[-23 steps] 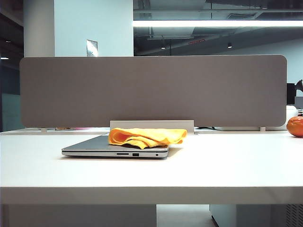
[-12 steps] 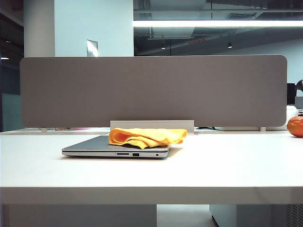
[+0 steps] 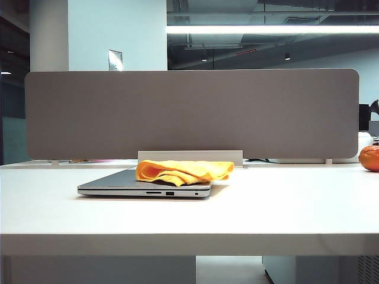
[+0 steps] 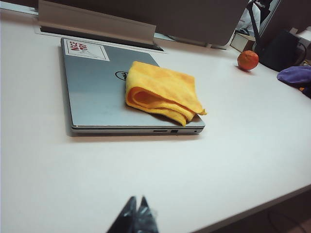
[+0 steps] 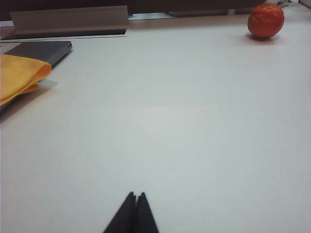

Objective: Pick up the yellow rag and put it over the laptop.

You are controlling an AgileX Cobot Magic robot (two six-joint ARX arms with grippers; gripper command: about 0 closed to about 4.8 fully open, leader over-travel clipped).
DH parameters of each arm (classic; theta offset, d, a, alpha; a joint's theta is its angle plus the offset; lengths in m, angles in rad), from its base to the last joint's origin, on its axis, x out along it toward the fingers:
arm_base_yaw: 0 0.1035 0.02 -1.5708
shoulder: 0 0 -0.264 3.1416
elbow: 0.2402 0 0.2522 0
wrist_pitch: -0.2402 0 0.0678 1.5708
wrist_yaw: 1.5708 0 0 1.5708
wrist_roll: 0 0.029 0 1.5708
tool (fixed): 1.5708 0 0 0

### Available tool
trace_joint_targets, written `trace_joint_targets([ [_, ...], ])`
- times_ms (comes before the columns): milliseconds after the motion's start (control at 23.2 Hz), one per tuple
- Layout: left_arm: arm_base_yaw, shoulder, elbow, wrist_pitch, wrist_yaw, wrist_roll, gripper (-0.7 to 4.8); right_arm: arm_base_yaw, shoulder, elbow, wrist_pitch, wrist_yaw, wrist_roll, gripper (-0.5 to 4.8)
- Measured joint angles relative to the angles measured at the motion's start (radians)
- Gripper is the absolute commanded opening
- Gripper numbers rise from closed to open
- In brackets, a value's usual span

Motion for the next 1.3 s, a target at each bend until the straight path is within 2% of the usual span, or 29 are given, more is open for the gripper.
trace_joint_targets([
  [475,0.000,0.000,0.000,0.000,0.000,0.000,-0.06,0.000,0.000,0.000,0.000,0.000,0.000,-0.05],
  [561,0.000,0.000,0.000,0.000,-0.009,0.023,-0.06,0.000,0.000,0.000,0.000,0.000,0.000,-0.05],
  [734,0.000,0.000,0.000,0.000,-0.142,0.093,-0.06,0.000,0.000,0.000,0.000,0.000,0.000,-0.05],
  [993,0.000,0.000,0.000,0.000,-0.460,0.101,-0.06,0.000,0.000,0.000,0.000,0.000,0.000,-0.05],
  [1209,0.000,0.000,0.000,-0.001,-0.574,0.108,-0.06,0.000,0.000,0.000,0.000,0.000,0.000,-0.05],
  [1295,0.000,0.000,0.000,-0.001,-0.581,0.116,-0.06,0.000,0.000,0.000,0.000,0.000,0.000,-0.05],
])
